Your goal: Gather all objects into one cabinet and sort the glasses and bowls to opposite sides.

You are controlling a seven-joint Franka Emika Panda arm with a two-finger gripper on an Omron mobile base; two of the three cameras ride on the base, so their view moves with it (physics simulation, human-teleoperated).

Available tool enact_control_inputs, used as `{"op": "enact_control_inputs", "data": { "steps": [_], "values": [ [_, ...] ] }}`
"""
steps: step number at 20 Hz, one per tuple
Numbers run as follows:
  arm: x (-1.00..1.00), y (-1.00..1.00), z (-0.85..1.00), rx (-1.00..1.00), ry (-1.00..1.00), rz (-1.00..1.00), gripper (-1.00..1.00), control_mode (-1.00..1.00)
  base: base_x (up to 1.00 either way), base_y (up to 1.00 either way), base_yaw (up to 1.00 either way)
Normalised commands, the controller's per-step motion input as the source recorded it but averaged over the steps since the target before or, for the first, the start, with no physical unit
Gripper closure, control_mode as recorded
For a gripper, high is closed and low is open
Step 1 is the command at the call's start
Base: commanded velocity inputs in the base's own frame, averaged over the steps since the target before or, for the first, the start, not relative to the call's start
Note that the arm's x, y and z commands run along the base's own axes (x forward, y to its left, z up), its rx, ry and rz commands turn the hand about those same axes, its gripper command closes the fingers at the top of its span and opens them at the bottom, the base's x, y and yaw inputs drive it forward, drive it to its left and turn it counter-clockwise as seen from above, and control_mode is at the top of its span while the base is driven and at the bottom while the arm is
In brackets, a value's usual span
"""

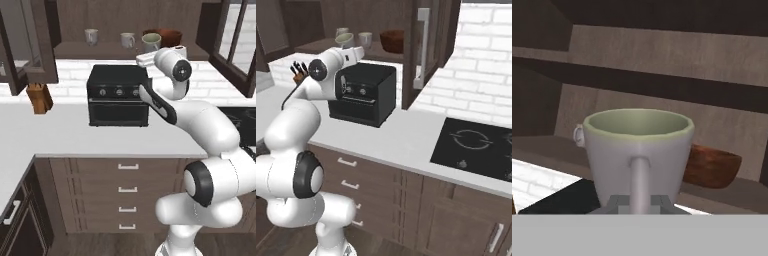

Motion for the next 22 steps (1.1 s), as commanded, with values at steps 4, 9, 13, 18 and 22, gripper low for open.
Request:
{"op": "enact_control_inputs", "data": {
  "steps": [4, 9, 13, 18, 22],
  "values": [
    [0.0, 0.0, 0.0, 0.0, 0.0, 0.0, 1.0, 1.0, 0.85, 0.48, -0.11],
    [0.0, 0.0, 0.0, 0.0, 0.0, 0.0, 1.0, 1.0, 0.61, 0.46, -0.07],
    [0.0, 0.0, 0.0, 0.0, 0.0, 0.0, 1.0, 1.0, 0.29, 0.19, -0.03],
    [0.0, 0.0, 0.0, 0.0, 0.0, 0.0, 1.0, 1.0, 0.0, 0.0, 0.0],
    [0.0, 0.0, 0.0, 0.0, 0.0, 0.0, 1.0, 1.0, 0.18, 0.0, 0.0]
  ]
}}
